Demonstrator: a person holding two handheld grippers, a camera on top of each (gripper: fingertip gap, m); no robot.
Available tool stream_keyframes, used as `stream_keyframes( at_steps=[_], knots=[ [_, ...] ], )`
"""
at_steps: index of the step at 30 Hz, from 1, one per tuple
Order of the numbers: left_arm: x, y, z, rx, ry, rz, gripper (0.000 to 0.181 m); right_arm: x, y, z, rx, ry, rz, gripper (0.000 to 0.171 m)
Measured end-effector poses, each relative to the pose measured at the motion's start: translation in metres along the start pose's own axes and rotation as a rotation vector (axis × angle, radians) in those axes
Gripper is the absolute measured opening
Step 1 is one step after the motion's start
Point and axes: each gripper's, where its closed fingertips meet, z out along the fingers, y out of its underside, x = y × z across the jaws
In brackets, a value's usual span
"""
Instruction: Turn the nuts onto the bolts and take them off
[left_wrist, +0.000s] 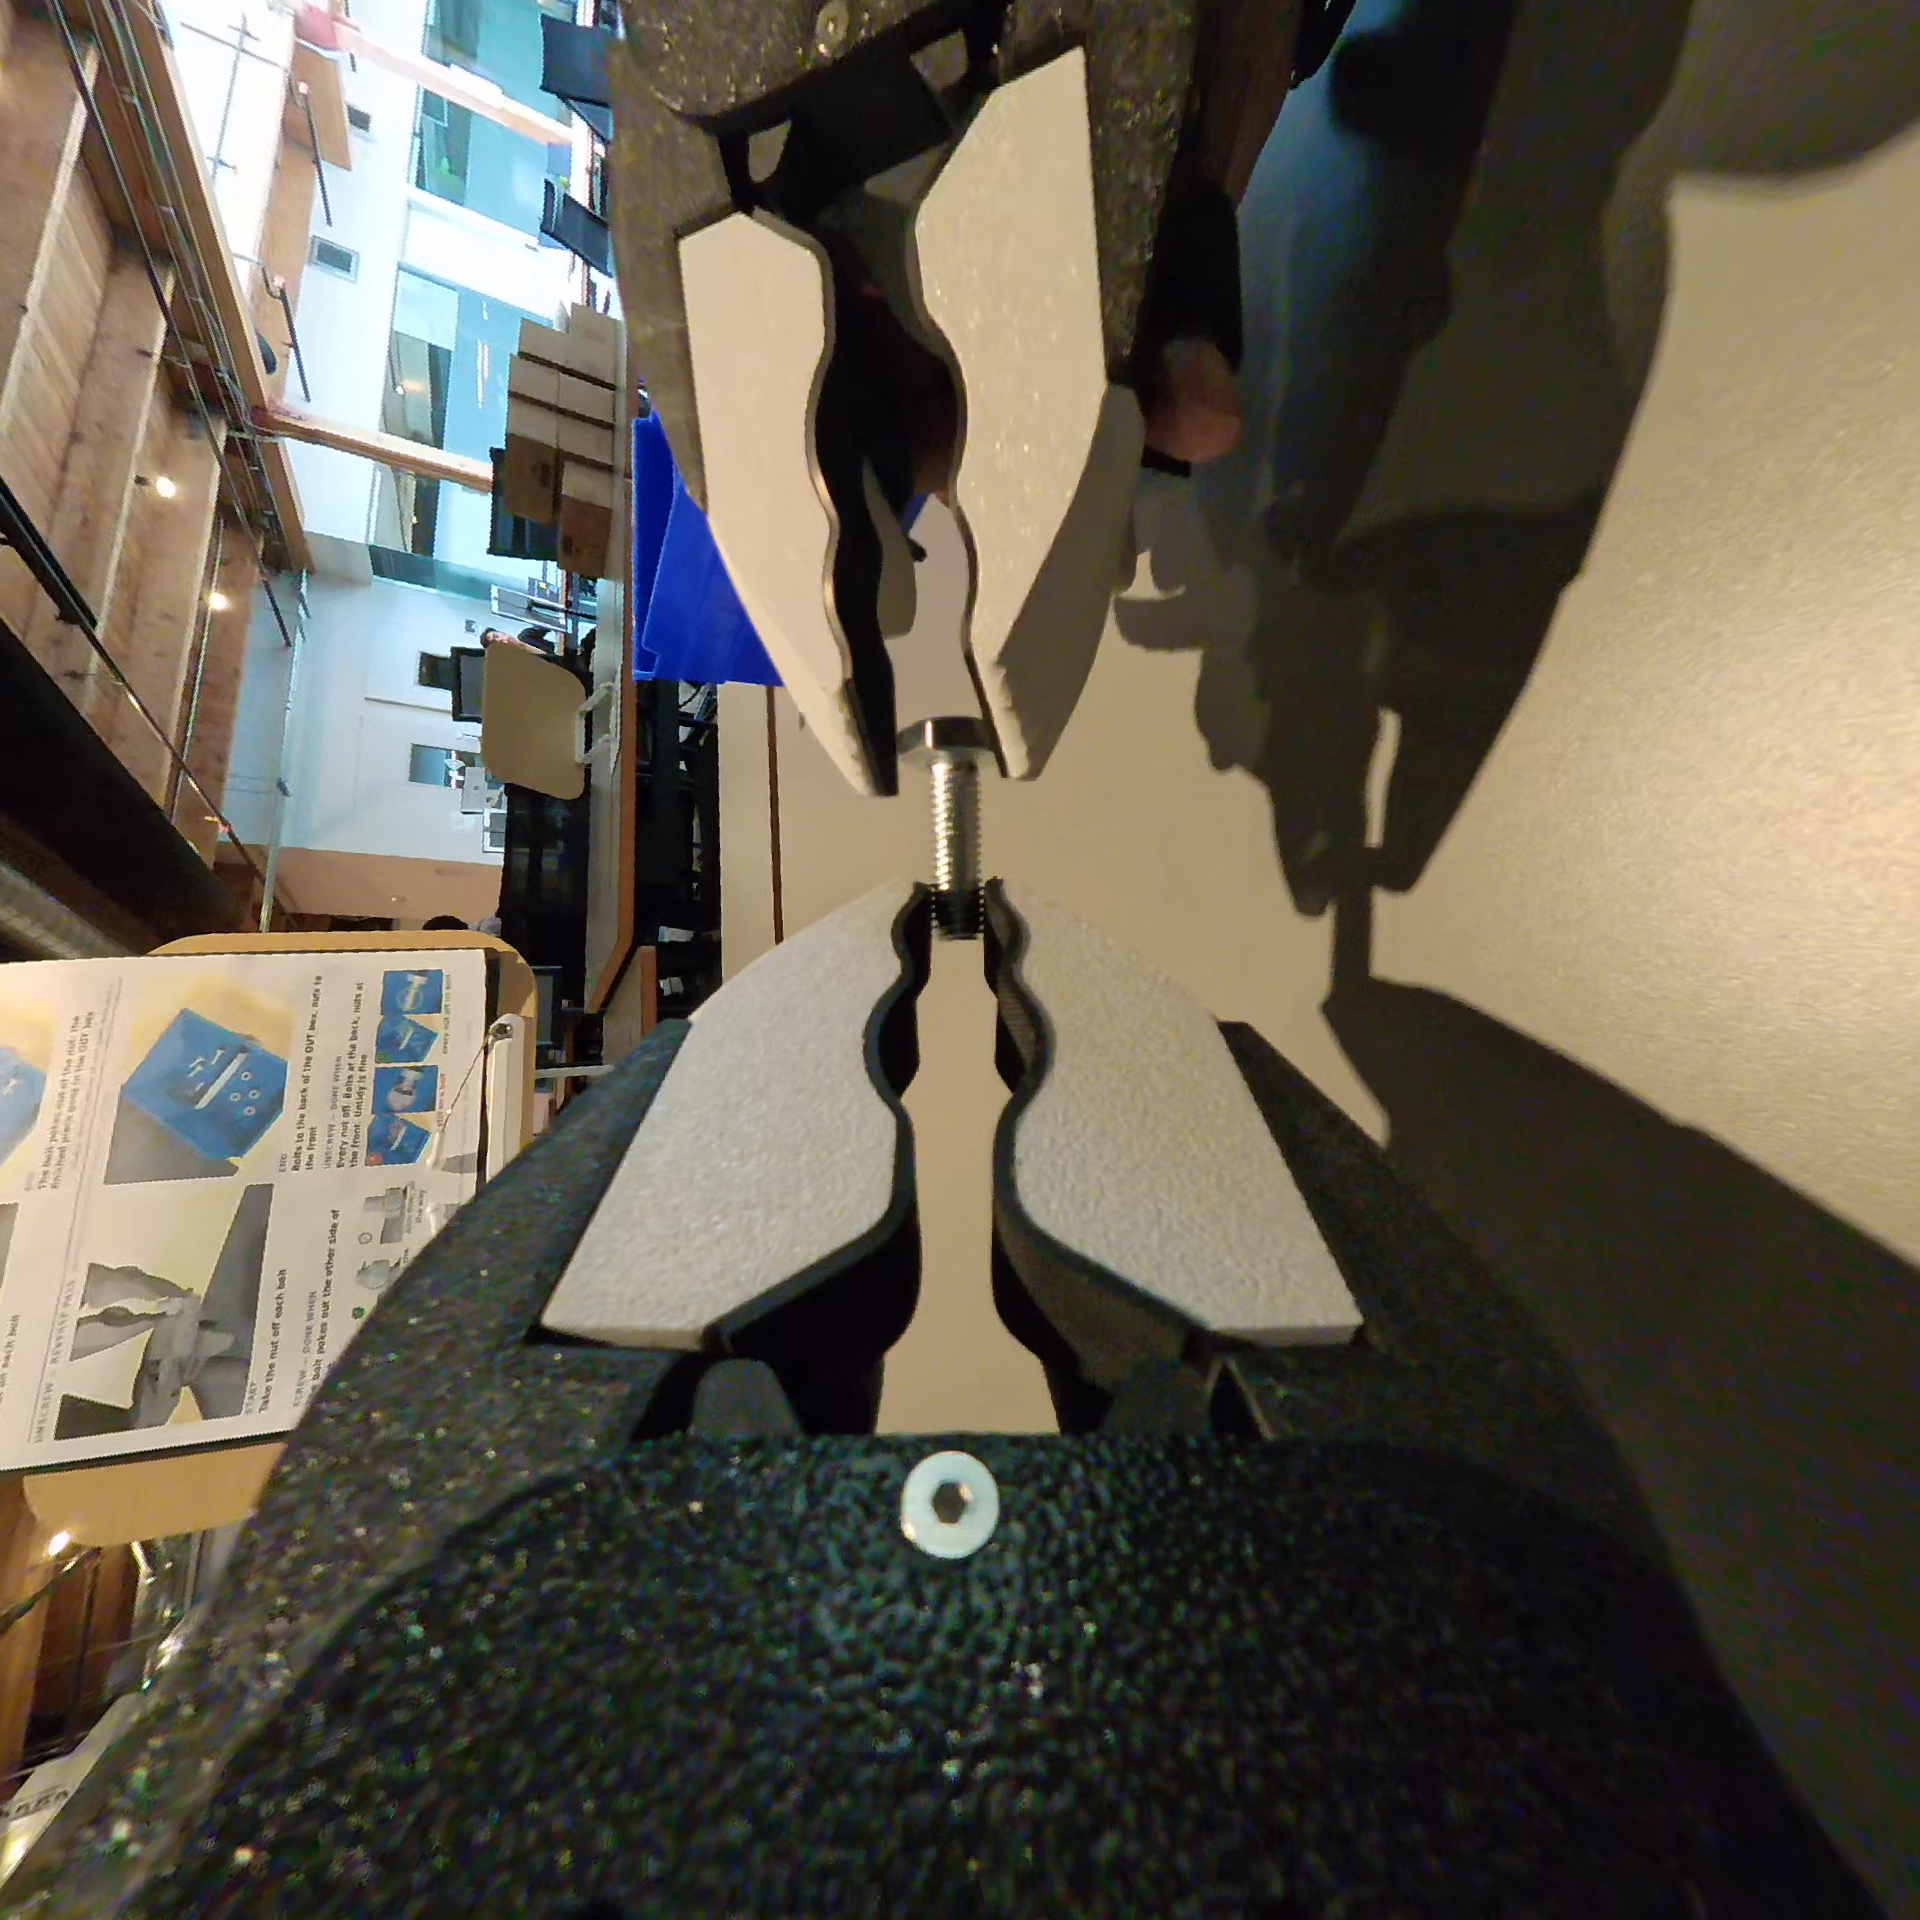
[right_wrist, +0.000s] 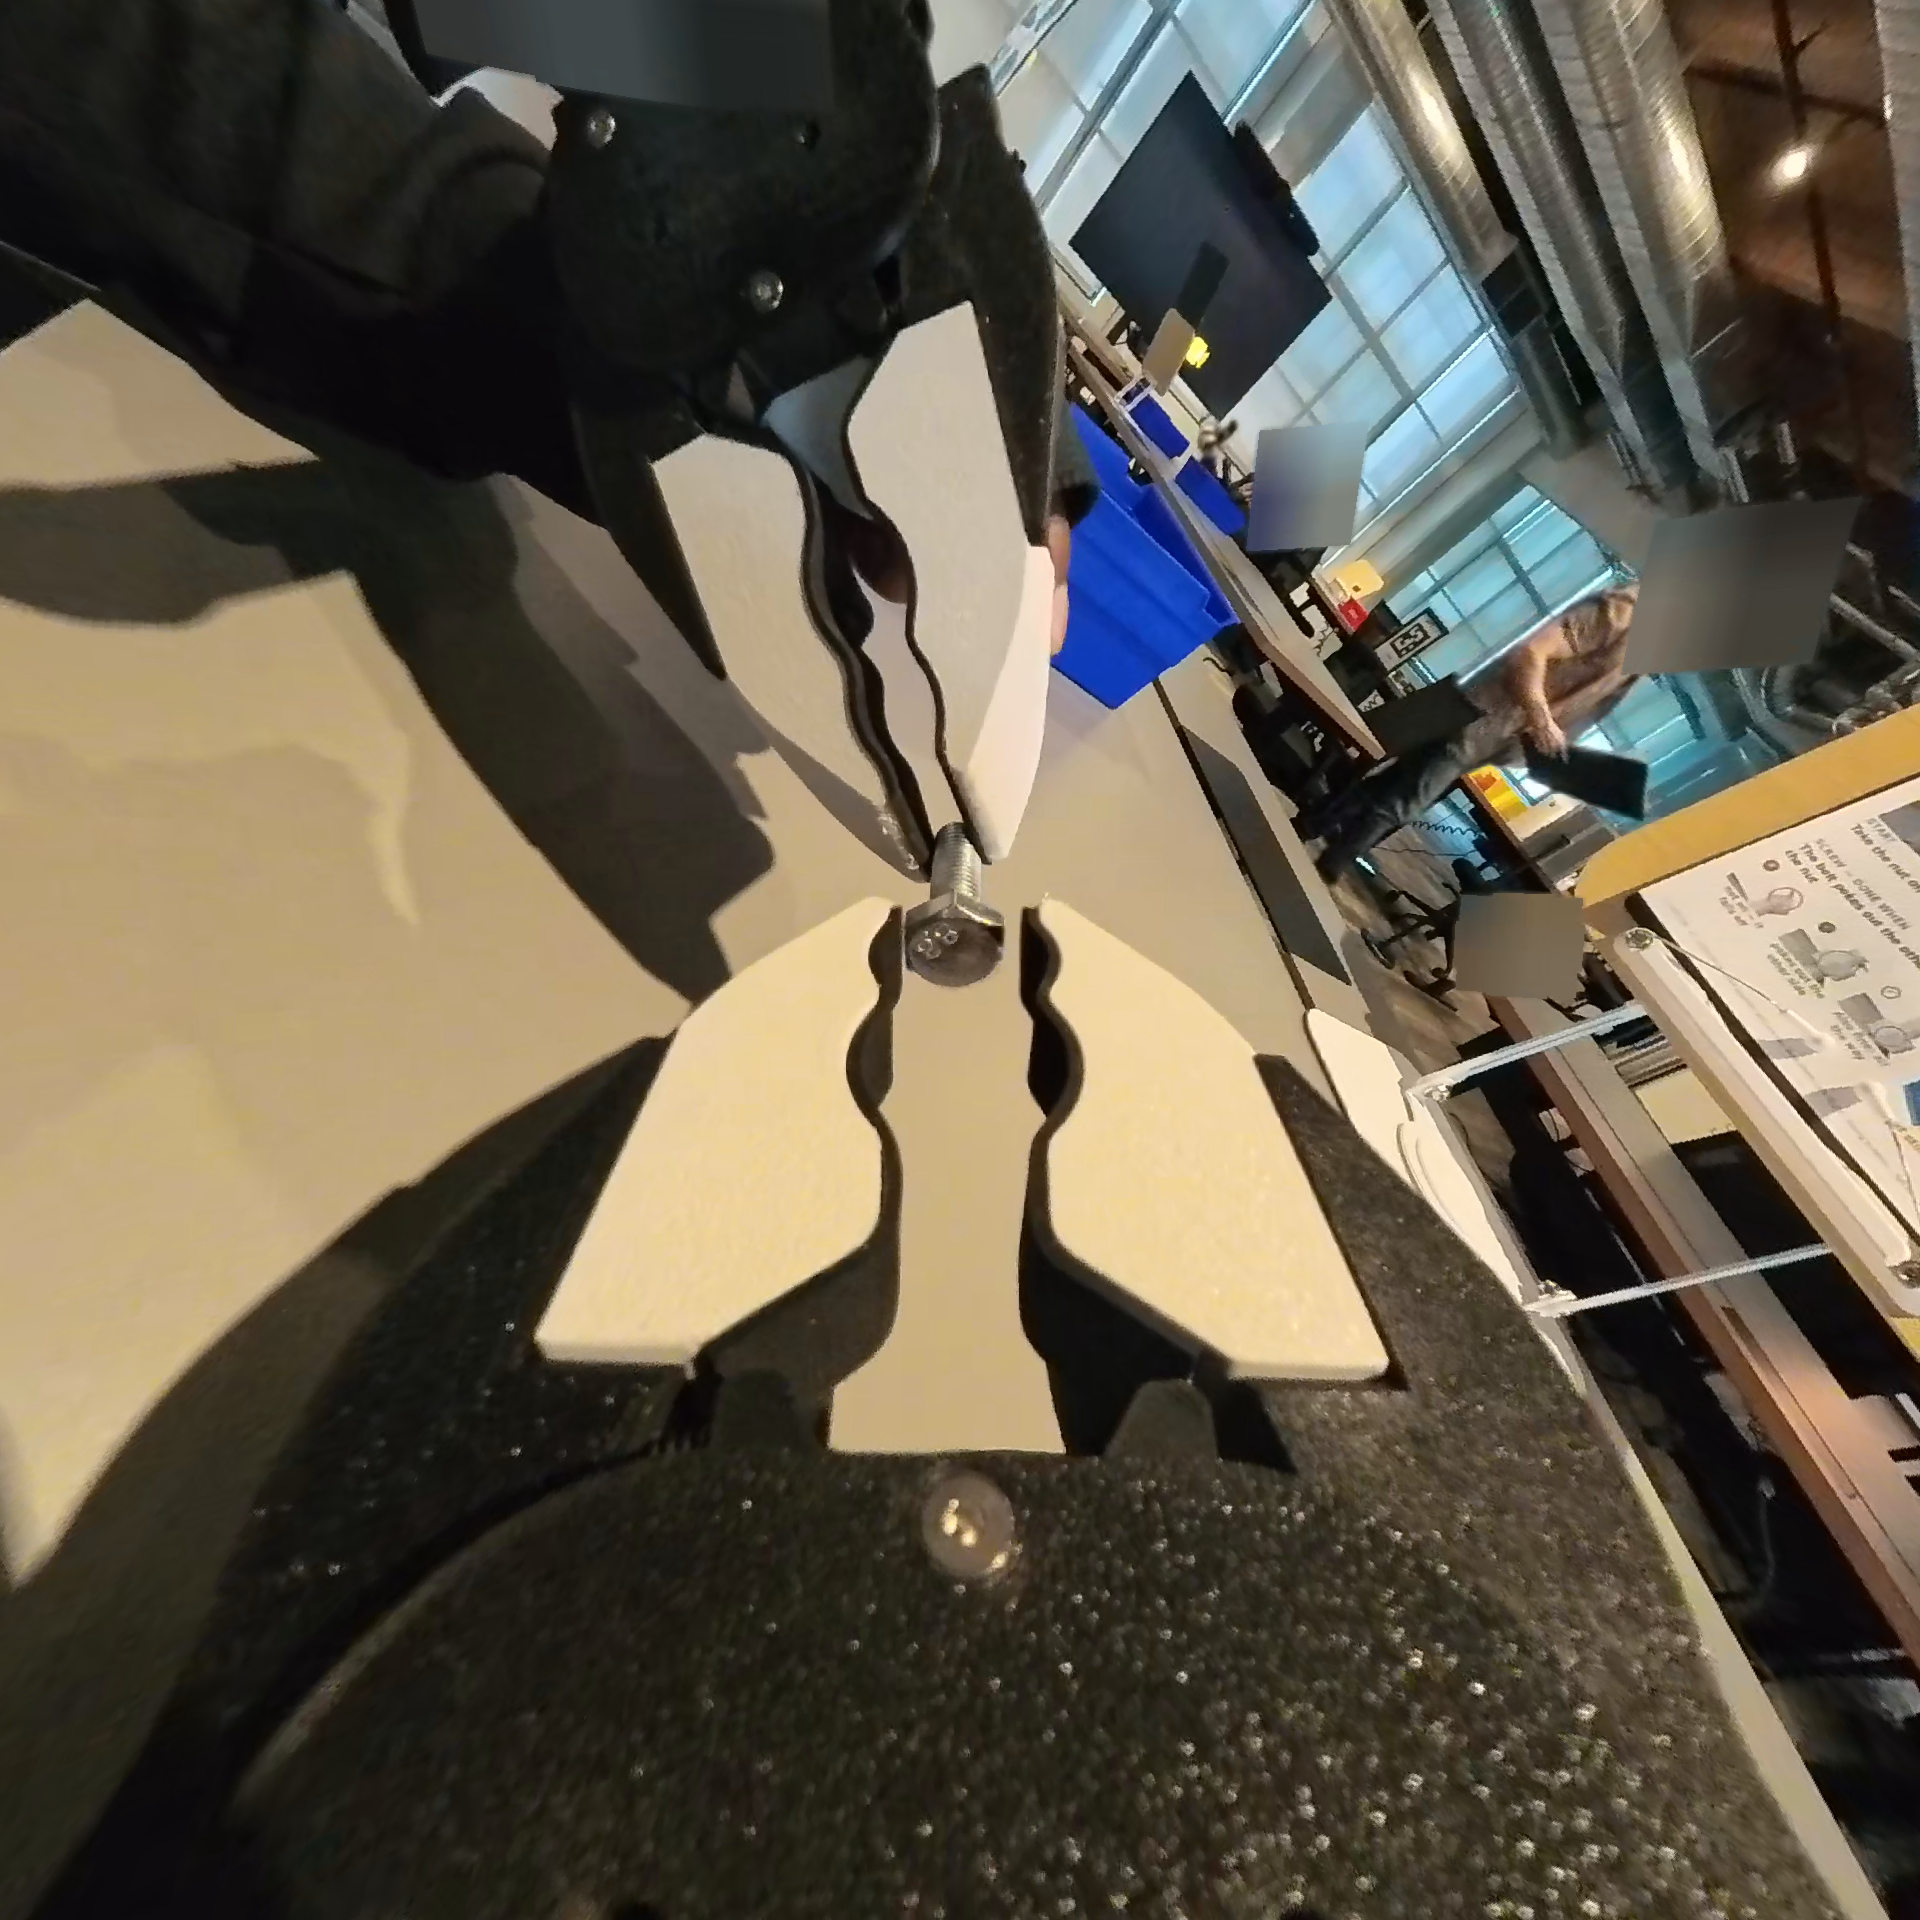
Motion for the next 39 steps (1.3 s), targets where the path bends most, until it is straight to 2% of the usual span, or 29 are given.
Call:
stream_keyframes(
  at_steps=[24, 35, 39],
  knots=[
    [0.0009, -0.0022, 0.0006, 0.02, 0.015, -0.019, 0.009, -0.0031, -0.0002, -0.0001, -0.003, -0.022, -0.002, 0.018],
    [0.004, 0.0035, 0.0042, 0.044, 0.04, -0.057, 0.01, -0.0031, 0.0057, 0.0038, -0.064, -0.019, -0.002, 0.018],
    [0.0059, 0.0075, 0.006, 0.054, 0.067, -0.105, 0.018, -0.0021, 0.0068, 0.0041, -0.078, -0.013, -0.004, 0.018]
  ],
)
